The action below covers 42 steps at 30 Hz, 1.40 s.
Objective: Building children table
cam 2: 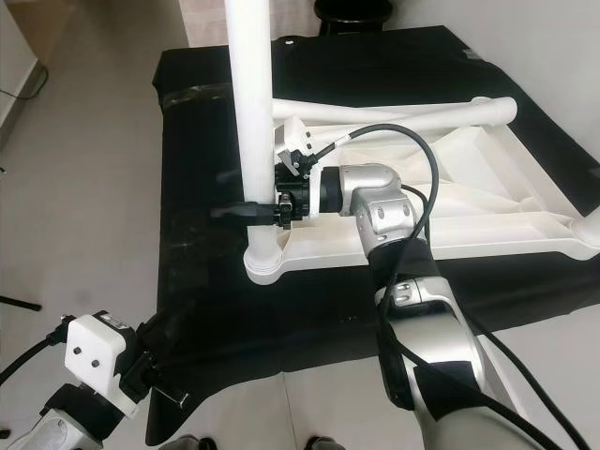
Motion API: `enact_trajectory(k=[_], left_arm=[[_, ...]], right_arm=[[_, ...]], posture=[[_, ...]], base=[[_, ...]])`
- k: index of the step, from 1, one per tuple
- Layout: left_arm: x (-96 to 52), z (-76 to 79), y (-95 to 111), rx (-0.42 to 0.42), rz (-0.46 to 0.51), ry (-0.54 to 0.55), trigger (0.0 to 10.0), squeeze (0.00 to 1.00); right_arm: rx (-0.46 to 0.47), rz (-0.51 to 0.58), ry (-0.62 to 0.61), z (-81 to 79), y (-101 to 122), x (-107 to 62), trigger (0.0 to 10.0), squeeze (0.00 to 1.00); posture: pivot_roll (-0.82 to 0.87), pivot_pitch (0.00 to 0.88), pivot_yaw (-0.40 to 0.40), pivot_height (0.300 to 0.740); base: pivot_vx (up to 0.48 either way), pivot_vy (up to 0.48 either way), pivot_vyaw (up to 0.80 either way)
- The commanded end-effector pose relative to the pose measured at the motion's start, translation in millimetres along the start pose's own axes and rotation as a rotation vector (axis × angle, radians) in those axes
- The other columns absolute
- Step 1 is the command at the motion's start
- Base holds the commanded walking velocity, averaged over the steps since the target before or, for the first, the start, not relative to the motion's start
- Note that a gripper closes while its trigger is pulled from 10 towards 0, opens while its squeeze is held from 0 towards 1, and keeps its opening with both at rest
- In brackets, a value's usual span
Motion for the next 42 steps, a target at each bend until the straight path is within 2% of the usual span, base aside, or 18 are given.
enact_trajectory(k=[1, 5, 12, 13, 14, 15, 16, 18, 19, 20, 30, 31, 32, 33, 34, 35, 39, 42], left_arm=[[-2.1, 2.2, -0.1, 0.001, -0.014, -0.007, 10.0, 0.0], [-1.7, 2.6, -0.1, 0.001, -0.014, -0.006, 10.0, 0.0], [-0.6, 1.9, -0.5, 0.001, -0.01, -0.003, 10.0, 0.0], [-0.5, 0.9, -0.6, 0.002, -0.009, -0.002, 10.0, 0.0], [-0.5, 0.9, -0.6, 0.002, -0.009, -0.002, 10.0, 0.0], [-0.6, -0.6, -0.8, 0.003, -0.009, -0.001, 10.0, 0.0], [-0.6, -0.6, -0.8, 0.003, -0.009, -0.001, 10.0, 0.0], [1.7, -4.6, -1.8, 0.007, -0.006, -0.009, 10.0, 0.0], [1.7, -4.6, -1.8, 0.007, -0.006, -0.009, 10.0, 0.0], [3.5, -6.0, -3.9, 0.007, -0.008, -0.014, 10.0, 0.0], [6.9, -7.4, -7.3, 0.012, -0.007, -0.008, 10.0, 0.0], [7.1, -7.9, -7.1, 0.015, -0.006, 0.001, 10.0, 0.0], [7.1, -7.9, -7.1, 0.015, -0.006, 0.001, 10.0, 0.0], [7.0, -8.0, -6.8, 0.015, -0.005, 0.006, 10.0, 0.0], [7.0, -8.0, -6.8, 0.015, -0.005, 0.006, 10.0, 0.0], [7.1, -7.5, -6.7, 0.013, -0.004, 0.005, 10.0, 0.0], [7.6, -5.6, -6.4, 0.005, -0.001, -0.005, 10.0, 0.0], [8.0, -3.9, -5.4, 0.001, 0.002, -0.007, 10.0, 0.0]], right_arm=[[0.004, 0.016, 0.043, -1.0, -0.6, -6.8, 0.0, 0.0], [0.012, 0.018, 0.041, -1.8, -6.0, -11.1, 0.0, 0.0], [0.042, 0.076, -0.102, -6.1, -25.4, -18.1, 0.0, 0.0], [0.059, 0.088, -0.209, -8.8, -36.1, -13.5, 0.0, 0.0], [0.059, 0.088, -0.209, -8.8, -36.1, -13.5, 0.0, 0.0], [0.09, 0.077, -0.409, -8.7, -52.4, -6.0, 0.0, 0.0], [0.09, 0.077, -0.409, -8.7, -52.4, -6.0, 0.0, 0.0], [0.028, 0.012, -0.906, -39.0, -82.1, 15.0, 0.0, 0.0], [0.028, 0.012, -0.906, -39.0, -82.1, 15.0, 0.0, 0.0], [-0.008, 0.011, -1.029, -44.6, -82.1, 16.1, 0.0, 0.0], [-0.015, -0.003, -1.014, -40.3, -84.8, 26.1, 0.0, 0.0], [-0.01, 0.011, -1.006, -40.6, -82.6, 26.5, 8.4, 0.0], [-0.01, 0.011, -1.006, -40.6, -82.6, 26.5, 8.4, 0.0], [0.005, 0.042, -0.97, -43.1, -77.5, 29.0, 10.0, 0.06], [0.005, 0.042, -0.97, -43.1, -77.5, 29.0, 10.0, 0.06], [0.051, 0.089, -0.85, -46.6, -69.5, 36.7, 10.0, 1.0], [0.068, 0.204, -0.51, -48.8, -35.6, 42.6, 10.0, 1.0], [0.037, 0.132, -0.305, -50.2, -33.1, 36.6, 10.0, 1.0]], posture=[[0.14, 0.213, -0.028, 0.74], [0.14, 0.212, -0.03, 0.74], [0.12, 0.211, -0.034, 0.74], [0.11, 0.211, -0.037, 0.74], [0.11, 0.211, -0.037, 0.74], [0.11, 0.208, -0.032, 0.74], [0.11, 0.208, -0.032, 0.74], [0.08, 0.201, -0.005, 0.74], [0.08, 0.201, -0.005, 0.74], [0.08, 0.172, 0.003, 0.74], [0.08, 0.156, -0.021, 0.74], [0.08, 0.156, -0.022, 0.74], [0.08, 0.156, -0.022, 0.74], [0.07, 0.155, -0.022, 0.74], [0.07, 0.155, -0.022, 0.74], [0.06, 0.153, -0.023, 0.74], [0.05, 0.152, -0.024, 0.74], [0.06, 0.16, -0.029, 0.74]], base=[[0.0, 0.0, 0.0], [0.0, 0.0, 0.0], [0.0, 0.0, 0.0], [0.0, 0.0, 0.0], [0.0, 0.0, 0.0], [0.0, 0.0, 0.0], [0.0, 0.0, 0.0], [0.0, 0.0, 0.0], [0.0, 0.0, 0.0], [0.0, 0.0, 0.0], [0.0, 0.0, 0.0], [0.0, 0.0, 0.0], [0.0, 0.0, 0.0], [0.0, 0.0, 0.0], [0.0, 0.0, 0.0], [0.0, 0.0, 0.0], [0.0, 0.0, 0.0], [0.0, 0.0, 0.0]])
Point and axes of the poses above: a point about 5 cm out from each wrist's last joint towards the gripper, its own x axis pointing out of the wrist towards the gripper, its own y axis along the axis of the wrist's last joint, z = x × y, the point moved 2 cm from there along x, pointing out of the wrist towards the gripper, and after that the axes turned 7 degrees about x, right-handed, at the moved point
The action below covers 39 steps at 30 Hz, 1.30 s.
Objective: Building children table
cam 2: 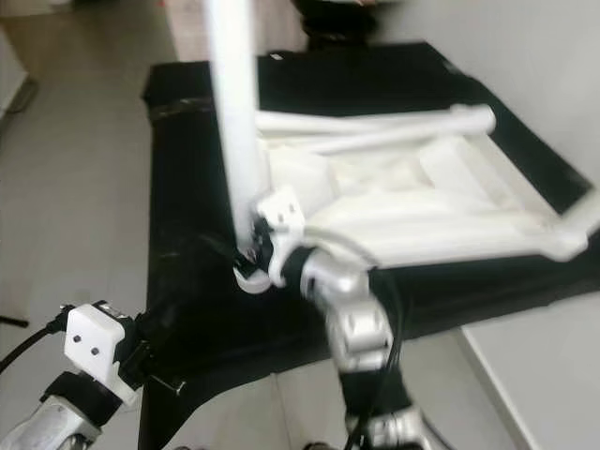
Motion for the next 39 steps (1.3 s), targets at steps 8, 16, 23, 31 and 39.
enact_trajectory(k=[8, 16, 23, 31, 39], left_arm=[[-3.4, 3.3, -1.4, -0.003, -0.015, 0.004, 10.0, 0.0], [-8.3, 7.2, 0.6, -0.005, -0.021, 0.001, 10.0, 0.0], [-8.1, 7.8, 0.8, -0.007, -0.022, 0.004, 10.0, 0.0], [-6.6, 6.4, -0.5, -0.007, -0.02, 0.009, 10.0, 0.0], [-3.8, -0.9, -3.3, 0.006, -0.018, 0.015, 10.0, 0.0]], right_arm=[[0.01, -0.129, 0.207, 22.3, -14.9, -5.9, 10.0, 0.0], [0.041, -0.181, 0.311, 50.8, -2.9, -2.8, 0.0, 0.0], [0.041, -0.158, 0.319, 54.5, -0.1, -3.4, 0.0, 0.0], [-0.001, -0.116, 0.041, 63.9, -14.5, -10.6, 0.0, 0.0], [-0.087, -0.071, -0.685, 12.0, -55.9, -21.2, 0.0, 0.0]], posture=[[0.08, 0.17, -0.037, 0.74], [0.09, 0.189, -0.038, 0.74], [0.09, 0.196, -0.04, 0.74], [0.07, 0.191, -0.05, 0.74], [0.04, 0.177, -0.024, 0.74]], base=[[0.0, 0.0, 0.0], [0.0, 0.0, 0.0], [0.0, 0.0, 0.0], [0.0, 0.0, 0.0], [0.0, 0.0, 0.0]])
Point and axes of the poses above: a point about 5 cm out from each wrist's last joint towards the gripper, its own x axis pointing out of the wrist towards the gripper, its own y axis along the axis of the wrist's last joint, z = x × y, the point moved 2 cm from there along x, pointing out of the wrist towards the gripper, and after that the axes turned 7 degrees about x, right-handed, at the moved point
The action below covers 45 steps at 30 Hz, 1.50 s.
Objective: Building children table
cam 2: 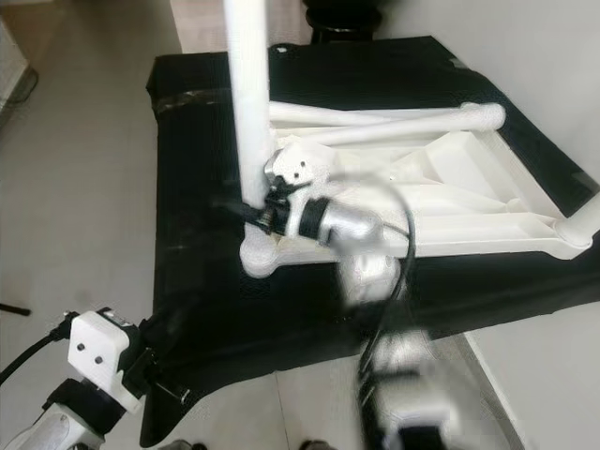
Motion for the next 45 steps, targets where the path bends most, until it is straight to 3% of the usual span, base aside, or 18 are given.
enact_trajectory(k=[1, 9, 10, 11, 12, 13, 14, 16, 20, 24, 25, 26, 33, 38, 39, 40, 41, 45], left_arm=[[-0.8, -2.4, -5.5, -0.005, -0.016, 0.001, 10.0, 0.0], [3.3, -6.2, -8.3, 0.004, -0.013, 0.021, 10.0, 0.0], [3.2, -6.8, -8.3, 0.007, -0.012, 0.029, 10.0, 0.0], [3.2, -6.8, -8.3, 0.007, -0.012, 0.029, 10.0, 0.0], [3.3, -7.0, -8.3, 0.007, -0.011, 0.032, 10.0, 0.0], [3.4, -6.7, -8.4, 0.004, -0.011, 0.03, 10.0, 0.0], [3.6, -6.2, -8.5, 0.002, -0.012, 0.027, 10.0, 0.0], [3.6, -6.2, -8.5, 0.002, -0.012, 0.027, 10.0, 0.0], [3.8, -4.1, -8.3, -0.007, -0.01, 0.016, 10.0, 0.0], [3.3, -2.3, -7.3, -0.01, -0.007, 0.012, 10.0, 0.0], [2.7, -1.6, -7.0, -0.011, -0.007, 0.012, 10.0, 0.0], [1.9, -0.7, -6.6, -0.012, -0.007, 0.011, 10.0, 0.0], [-2.1, 2.8, -4.7, -0.014, -0.011, 0.005, 10.0, 0.0], [-5.2, 5.3, -2.9, -0.016, -0.016, 0.0, 10.0, 0.0], [-6.4, 6.3, -2.3, -0.018, -0.018, -0.002, 10.0, 0.0], [-6.4, 6.3, -2.3, -0.018, -0.018, -0.002, 10.0, 0.0], [-7.3, 7.3, -1.9, -0.018, -0.02, -0.004, 10.0, 0.0], [-8.9, 8.6, -1.1, -0.021, -0.022, -0.005, 10.0, 0.0]], right_arm=[[-0.024, -0.132, -0.087, -5.1, -29.3, -14.5, 0.0, 0.0], [-0.035, -0.13, -0.029, -5.5, -27.4, -0.1, 0.0, 0.0], [-0.036, -0.14, -0.012, -7.3, -27.8, -0.3, 3.9, 0.0], [-0.036, -0.14, -0.012, -7.3, -27.8, -0.3, 3.9, 0.0], [-0.031, -0.149, 0.061, -11.6, -27.2, 0.4, 10.0, 0.0], [-0.014, -0.139, 0.134, -14.6, -20.5, 0.2, 10.0, 0.04], [0.023, -0.138, 0.219, -18.4, -14.7, 0.3, 10.0, 1.0], [0.023, -0.138, 0.219, -18.4, -14.7, 0.3, 10.0, 1.0], [0.121, -0.085, 0.451, -21.5, 14.7, 0.6, 10.0, 1.0], [0.053, -0.061, 0.612, -12.1, 30.6, 4.2, 10.0, 1.0], [0.034, -0.072, 0.704, -11.9, 32.4, 5.4, 10.0, 0.34], [0.006, -0.084, 0.784, -12.6, 33.5, 6.3, 10.0, 0.0], [0.033, -0.162, 1.066, -10.4, 36.9, 7.1, 10.0, 0.0], [0.071, -0.202, 1.102, -1.5, 37.5, 18.4, 10.0, 0.0], [0.089, -0.199, 1.105, 0.3, 39.2, 22.9, 4.5, 0.0], [0.089, -0.199, 1.105, 0.3, 39.2, 22.9, 4.5, 0.0], [0.097, -0.2, 1.116, 0.7, 40.1, 24.9, 0.0, 0.0], [0.105, -0.201, 1.152, 2.3, 41.5, 25.9, 0.0, 0.0]], posture=[[0.04, 0.177, -0.024, 0.74], [0.05, 0.141, -0.034, 0.74], [0.04, 0.136, -0.033, 0.74], [0.04, 0.136, -0.033, 0.74], [0.04, 0.135, -0.034, 0.74], [0.04, 0.132, -0.033, 0.74], [0.04, 0.132, -0.033, 0.74], [0.04, 0.132, -0.033, 0.74], [0.04, 0.134, -0.035, 0.74], [0.05, 0.138, -0.036, 0.74], [0.05, 0.142, -0.035, 0.74], [0.06, 0.145, -0.034, 0.74], [0.08, 0.156, -0.034, 0.74], [0.09, 0.175, -0.035, 0.74], [0.09, 0.181, -0.036, 0.74], [0.09, 0.181, -0.036, 0.74], [0.1, 0.185, -0.038, 0.74], [0.1, 0.192, -0.04, 0.74]], base=[[0.0, 0.0, 0.0], [0.0, 0.0, 0.0], [0.0, 0.0, 0.0], [0.0, 0.0, 0.0], [0.0, 0.0, 0.0], [0.0, 0.0, 0.0], [0.0, 0.0, 0.0], [0.0, 0.0, 0.0], [0.0, 0.0, 0.0], [0.0, 0.0, 0.0], [0.0, 0.0, 0.0], [0.0, 0.0, 0.0], [0.0, 0.0, 0.0], [0.0, 0.0, 0.0], [0.0, 0.0, 0.0], [0.0, 0.0, 0.0], [0.0, 0.0, 0.0], [0.0, 0.0, 0.0]])
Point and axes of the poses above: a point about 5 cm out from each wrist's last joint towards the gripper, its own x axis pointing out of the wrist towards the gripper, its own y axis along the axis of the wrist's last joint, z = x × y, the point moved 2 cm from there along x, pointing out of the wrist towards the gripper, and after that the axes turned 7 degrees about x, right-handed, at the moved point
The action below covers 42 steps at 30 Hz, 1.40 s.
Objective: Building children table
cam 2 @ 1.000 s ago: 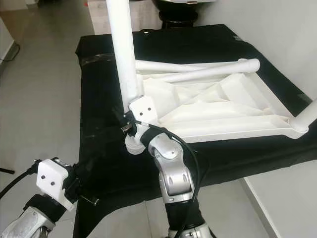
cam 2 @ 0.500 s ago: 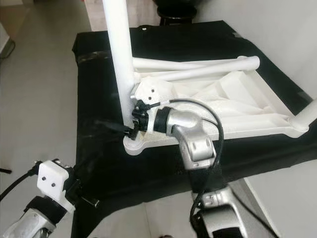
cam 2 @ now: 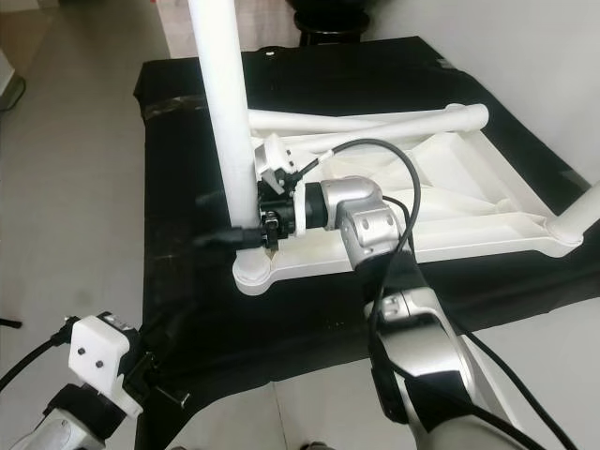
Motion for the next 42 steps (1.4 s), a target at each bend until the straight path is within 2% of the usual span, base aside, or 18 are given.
enact_trajectory(k=[1, 10, 12, 13, 14, 15, 16, 17, 18, 19, 23, 29, 30, 31, 34, 35, 39, 42], left_arm=[[-2.1, 1.4, -1.1, 0.001, -0.016, -0.001, 10.0, 0.0], [-0.9, 0.6, -1.4, 0.0, -0.015, 0.002, 10.0, 0.0], [-0.4, -1.6, -1.4, 0.003, -0.011, 0.008, 10.0, 0.0], [-0.4, -1.6, -1.4, 0.003, -0.011, 0.008, 10.0, 0.0], [-0.1, -2.7, -1.2, 0.004, -0.01, 0.009, 10.0, 0.0], [-0.1, -2.7, -1.2, 0.004, -0.01, 0.009, 10.0, 0.0], [0.6, -4.7, -1.4, 0.006, -0.009, 0.01, 10.0, 0.0], [0.6, -4.7, -1.4, 0.006, -0.009, 0.01, 10.0, 0.0], [1.1, -6.1, -1.6, 0.008, -0.008, 0.01, 10.0, 0.0], [2.7, -7.4, -1.9, 0.01, -0.007, 0.005, 10.0, 0.0], [5.6, -10.3, -4.0, 0.015, -0.006, 0.002, 10.0, 0.0], [10.7, -13.1, -6.6, 0.025, -0.002, 0.017, 10.0, 0.0], [10.7, -13.9, -6.6, 0.028, -0.002, 0.025, 10.0, 0.0], [10.4, -14.7, -6.7, 0.03, -0.002, 0.032, 10.0, 0.0], [10.5, -15.1, -6.8, 0.029, -0.002, 0.034, 10.0, 0.0], [10.8, -15.2, -6.9, 0.026, -0.001, 0.032, 10.0, 0.0], [11.2, -14.4, -6.5, 0.018, 0.002, 0.024, 10.0, 0.0], [11.0, -13.3, -6.0, 0.018, 0.003, 0.023, 10.0, 0.0]], right_arm=[[-0.004, -0.006, 0.07, -3.7, -0.4, 8.1, 0.0, 0.0], [-0.016, 0.025, -0.001, -2.0, -3.6, -3.2, 0.0, 0.0], [-0.032, 0.076, -0.251, 4.3, -14.7, -3.8, 0.0, 0.0], [-0.032, 0.076, -0.251, 4.3, -14.7, -3.8, 0.0, 0.0], [0.004, 0.081, -0.44, 7.8, -27.0, -1.5, 0.0, 0.0], [0.004, 0.081, -0.44, 7.8, -27.0, -1.5, 0.0, 0.0], [-0.005, 0.037, -0.871, 12.1, -47.1, -9.8, 0.0, 0.0], [-0.005, 0.037, -0.871, 12.1, -47.1, -9.8, 0.0, 0.0], [-0.028, 0.006, -1.19, 8.7, -57.4, -25.9, 0.0, 0.0], [-0.052, -0.003, -1.277, -11.2, -68.5, -21.7, 0.0, 0.0], [-0.085, 0.012, -1.183, -24.2, -71.5, -1.7, 0.0, 0.0], [-0.06, 0.0, -1.061, -19.0, -73.8, 19.9, 0.0, 0.0], [-0.07, -0.011, -1.024, -20.8, -72.4, 24.1, 3.2, 0.0], [-0.069, -0.016, -1.009, -23.8, -69.1, 25.8, 10.0, 0.0], [-0.081, -0.007, -0.968, -24.5, -61.0, 24.9, 10.0, 0.06], [-0.061, 0.018, -0.881, -26.0, -52.1, 26.1, 10.0, 1.0], [-0.086, 0.078, -0.606, -26.9, -24.2, 23.5, 10.0, 1.0], [-0.17, -0.029, -0.394, -27.4, -22.2, 16.9, 10.0, 1.0]], posture=[[0.1, 0.192, -0.04, 0.74], [0.08, 0.191, -0.046, 0.74], [0.06, 0.193, -0.046, 0.74], [0.06, 0.193, -0.046, 0.74], [0.05, 0.194, -0.044, 0.74], [0.05, 0.194, -0.044, 0.74], [0.03, 0.195, -0.034, 0.74], [0.03, 0.195, -0.034, 0.74], [0.03, 0.194, -0.035, 0.74], [0.04, 0.19, -0.029, 0.74], [0.01, 0.172, -0.005, 0.74], [0.04, 0.142, -0.025, 0.74], [0.04, 0.142, -0.025, 0.74], [0.04, 0.14, -0.024, 0.74], [0.03, 0.141, -0.026, 0.74], [0.03, 0.141, -0.026, 0.74], [0.04, 0.145, -0.027, 0.74], [0.04, 0.146, -0.028, 0.74]], base=[[0.0, 0.0, 0.0], [0.0, 0.0, 0.0], [0.0, 0.0, 0.0], [0.0, 0.0, 0.0], [0.0, 0.0, 0.0], [0.0, 0.0, 0.0], [0.0, 0.0, 0.0], [0.0, 0.0, 0.0], [0.0, 0.0, 0.0], [0.0, 0.0, 0.0], [0.0, 0.0, 0.0], [0.0, 0.0, 0.0], [0.0, 0.0, 0.0], [0.0, 0.0, 0.0], [0.0, 0.0, 0.0], [0.0, 0.0, 0.0], [0.0, 0.0, 0.0], [0.0, 0.0, 0.0]])
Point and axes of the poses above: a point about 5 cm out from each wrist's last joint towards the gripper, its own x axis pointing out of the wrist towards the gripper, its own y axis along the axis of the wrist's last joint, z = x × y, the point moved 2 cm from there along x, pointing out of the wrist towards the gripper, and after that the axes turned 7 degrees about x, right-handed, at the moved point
